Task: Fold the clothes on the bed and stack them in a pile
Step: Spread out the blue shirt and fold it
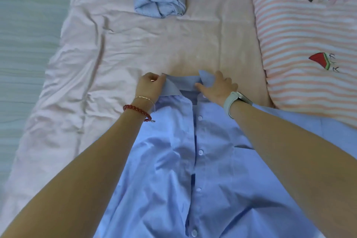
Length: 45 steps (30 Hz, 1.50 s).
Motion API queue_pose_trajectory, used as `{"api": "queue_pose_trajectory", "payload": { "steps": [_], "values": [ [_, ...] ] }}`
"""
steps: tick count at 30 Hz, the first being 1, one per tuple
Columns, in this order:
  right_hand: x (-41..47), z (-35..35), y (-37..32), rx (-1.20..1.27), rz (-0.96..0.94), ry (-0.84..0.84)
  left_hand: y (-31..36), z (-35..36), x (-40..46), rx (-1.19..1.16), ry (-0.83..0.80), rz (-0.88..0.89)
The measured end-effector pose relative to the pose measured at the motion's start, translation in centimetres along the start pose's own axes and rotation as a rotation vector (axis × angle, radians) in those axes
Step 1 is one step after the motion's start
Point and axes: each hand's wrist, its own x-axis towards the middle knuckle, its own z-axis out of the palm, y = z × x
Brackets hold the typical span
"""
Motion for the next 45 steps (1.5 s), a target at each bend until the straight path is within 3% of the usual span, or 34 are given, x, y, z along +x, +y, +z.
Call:
{"api": "queue_pose_trajectory", "payload": {
  "steps": [2,5,8,12,15,20,23,27,30,34,40,45],
  "values": [
    [0.2,0.6,-0.3,0.034,0.039,-0.021,-0.4,-1.5,-0.2,-0.078,-0.036,0.006],
    [0.2,1.0,-0.1,0.016,0.035,0.082,-1.2,-3.0,-0.4,-0.197,-0.096,-0.012],
    [0.6,-1.1,1.2,0.153,0.082,0.128,-1.4,-4.1,-0.2,-0.284,-0.034,-0.046],
    [0.7,-4.2,3.6,0.512,0.226,0.124,-0.6,-4.8,0.7,-0.239,0.051,-0.002],
    [0.5,-5.7,5.2,1.125,0.396,-0.019,-0.2,-5.0,1.3,-0.104,0.114,0.042],
    [0.2,-7.0,7.5,1.301,0.522,-0.042,-0.1,-5.2,2.0,-0.15,0.211,-0.077],
    [0.1,-6.5,8.1,1.152,0.432,0.079,-1.0,-5.7,1.9,0.09,0.085,-0.038],
    [-0.2,-6.2,9.0,0.809,-0.018,0.221,-1.8,-6.2,1.2,0.562,-0.081,0.085],
    [-0.8,-6.1,9.8,0.632,-0.225,0.089,-1.8,-6.8,0.8,0.864,-0.162,0.128],
    [-1.6,-5.7,10.7,0.167,-0.346,-0.07,-1.5,-6.9,0.0,1.183,-0.147,0.24],
    [-1.5,-6.8,10.6,0.102,-0.293,0.152,-1.7,-7.0,-0.3,1.137,0.004,0.409],
    [-1.6,-7.9,10.2,-0.086,-0.176,0.223,0.0,-7.1,-0.8,0.846,-0.022,0.331]
  ]
}}
